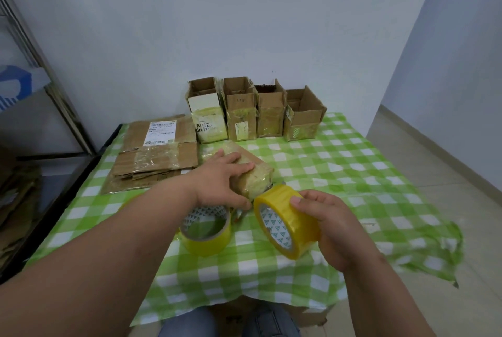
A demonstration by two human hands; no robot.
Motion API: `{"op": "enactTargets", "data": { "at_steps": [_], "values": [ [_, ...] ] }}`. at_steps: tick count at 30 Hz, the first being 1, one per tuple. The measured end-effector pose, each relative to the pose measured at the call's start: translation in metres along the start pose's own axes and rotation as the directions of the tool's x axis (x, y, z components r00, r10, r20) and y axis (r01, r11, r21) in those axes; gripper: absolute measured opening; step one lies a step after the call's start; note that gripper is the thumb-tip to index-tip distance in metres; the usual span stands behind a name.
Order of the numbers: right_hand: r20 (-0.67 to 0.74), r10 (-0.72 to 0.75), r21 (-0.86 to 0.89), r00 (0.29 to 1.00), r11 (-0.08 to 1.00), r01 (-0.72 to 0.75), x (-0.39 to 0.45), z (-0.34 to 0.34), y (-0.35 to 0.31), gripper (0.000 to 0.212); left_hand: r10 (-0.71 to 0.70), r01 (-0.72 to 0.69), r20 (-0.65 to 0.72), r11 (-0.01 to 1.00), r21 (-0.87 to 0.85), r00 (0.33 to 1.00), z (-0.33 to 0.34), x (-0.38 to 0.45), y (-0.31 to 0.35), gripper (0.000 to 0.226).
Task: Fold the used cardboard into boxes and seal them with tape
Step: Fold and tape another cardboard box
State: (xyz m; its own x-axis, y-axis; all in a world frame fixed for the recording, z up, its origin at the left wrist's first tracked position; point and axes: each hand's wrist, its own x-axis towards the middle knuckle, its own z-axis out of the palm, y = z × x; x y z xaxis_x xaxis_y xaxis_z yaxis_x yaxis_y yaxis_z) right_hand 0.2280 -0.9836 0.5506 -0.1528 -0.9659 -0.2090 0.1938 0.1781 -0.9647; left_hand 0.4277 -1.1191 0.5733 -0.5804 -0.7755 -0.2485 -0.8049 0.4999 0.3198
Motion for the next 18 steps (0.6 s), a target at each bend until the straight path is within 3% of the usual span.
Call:
{"op": "enactTargets", "data": {
  "at_steps": [3,7,11,18],
  "values": [
    [0.021,-0.007,0.008,1.000,1.000,0.006,0.000,0.002,0.001,0.040,0.016,-0.017,-0.106,1.000,-0.009,0.994,0.005,0.001,0.001,0.085],
    [0.098,-0.027,0.052,0.995,0.998,0.021,0.002,0.004,0.002,0.035,0.089,-0.087,-0.198,0.996,0.019,0.976,0.001,0.006,-0.004,0.067],
    [0.160,-0.021,0.056,0.987,0.998,0.012,0.005,0.017,0.005,0.020,0.104,-0.107,-0.159,0.994,-0.005,0.982,0.000,0.009,-0.008,0.066],
    [0.158,0.004,0.002,0.987,1.000,-0.005,0.009,0.024,0.010,0.020,0.138,-0.133,-0.144,0.990,0.041,0.980,0.002,0.014,-0.022,0.061]
  ]
}}
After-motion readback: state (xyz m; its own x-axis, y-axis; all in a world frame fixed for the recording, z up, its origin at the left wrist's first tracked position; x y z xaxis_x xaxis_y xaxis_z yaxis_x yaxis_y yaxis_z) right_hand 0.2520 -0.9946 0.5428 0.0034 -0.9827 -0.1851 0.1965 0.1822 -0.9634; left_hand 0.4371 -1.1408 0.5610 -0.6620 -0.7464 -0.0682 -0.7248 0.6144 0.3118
